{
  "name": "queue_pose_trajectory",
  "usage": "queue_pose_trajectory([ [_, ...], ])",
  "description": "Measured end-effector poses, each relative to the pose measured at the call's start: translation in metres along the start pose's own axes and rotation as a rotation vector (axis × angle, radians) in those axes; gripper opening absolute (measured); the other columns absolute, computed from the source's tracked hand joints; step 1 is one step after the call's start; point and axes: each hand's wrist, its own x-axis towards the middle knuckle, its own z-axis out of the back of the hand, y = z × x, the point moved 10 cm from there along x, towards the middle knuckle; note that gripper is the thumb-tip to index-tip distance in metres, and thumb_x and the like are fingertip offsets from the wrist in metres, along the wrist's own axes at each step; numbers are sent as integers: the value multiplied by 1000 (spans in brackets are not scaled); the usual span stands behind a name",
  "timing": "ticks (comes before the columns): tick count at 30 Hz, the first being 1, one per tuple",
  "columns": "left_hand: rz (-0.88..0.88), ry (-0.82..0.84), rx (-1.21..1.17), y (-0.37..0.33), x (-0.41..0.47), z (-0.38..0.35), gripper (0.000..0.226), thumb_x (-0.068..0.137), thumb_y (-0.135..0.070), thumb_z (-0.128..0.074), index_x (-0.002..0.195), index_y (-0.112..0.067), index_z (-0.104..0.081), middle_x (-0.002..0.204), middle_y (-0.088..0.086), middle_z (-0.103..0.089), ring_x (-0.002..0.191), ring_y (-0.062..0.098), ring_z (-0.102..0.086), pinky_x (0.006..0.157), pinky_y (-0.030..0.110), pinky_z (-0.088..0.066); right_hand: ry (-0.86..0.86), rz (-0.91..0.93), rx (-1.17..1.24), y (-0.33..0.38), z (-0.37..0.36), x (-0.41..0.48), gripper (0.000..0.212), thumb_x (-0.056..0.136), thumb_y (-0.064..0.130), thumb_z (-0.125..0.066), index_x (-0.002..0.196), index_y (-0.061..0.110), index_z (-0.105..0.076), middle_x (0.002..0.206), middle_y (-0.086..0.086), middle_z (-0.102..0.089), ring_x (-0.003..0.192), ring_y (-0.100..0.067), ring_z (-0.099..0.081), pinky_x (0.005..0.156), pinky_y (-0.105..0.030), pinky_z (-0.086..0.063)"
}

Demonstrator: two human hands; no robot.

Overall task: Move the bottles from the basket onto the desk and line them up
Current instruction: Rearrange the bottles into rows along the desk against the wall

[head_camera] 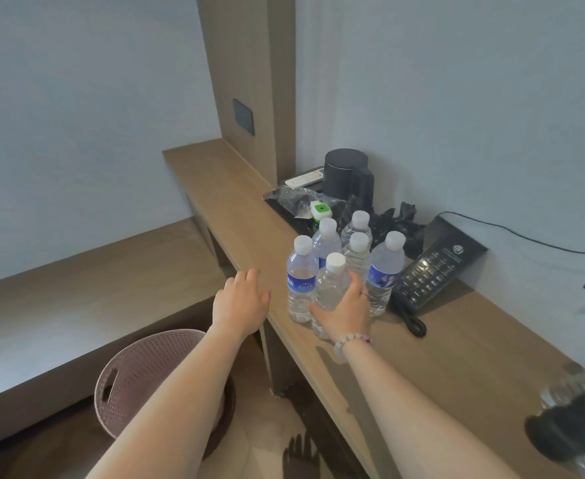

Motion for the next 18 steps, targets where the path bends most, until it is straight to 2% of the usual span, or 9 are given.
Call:
queue_pose_trajectory([
  [5,127,-24,-97,25,-1,8,47,97,-37,-39,139,-16,-36,135,7,-46,123,28,-45,93,40,-41,-86,-80,176,-5,-9,4,98,57,34,-88,135,16,-31,132,-9,-48,120,-29,-49,99,-48,-45],
  [10,159,6,-124,31,-4,-7,50,97,-38,-40,141,-16,-34,136,8,-46,124,28,-44,95,39,-40,-115,-175,290,-17,-13,12,87,56,32,-89,126,15,-40,125,-7,-52,114,-28,-54,95,-45,-48],
  [18,153,48,-142,21,12,-23,54,94,-41,-45,142,-17,-33,137,8,-46,125,27,-43,94,39,-42,-103,-159,311,-18,-10,13,78,56,28,-88,122,17,-47,124,-4,-52,114,-24,-53,93,-39,-47],
])
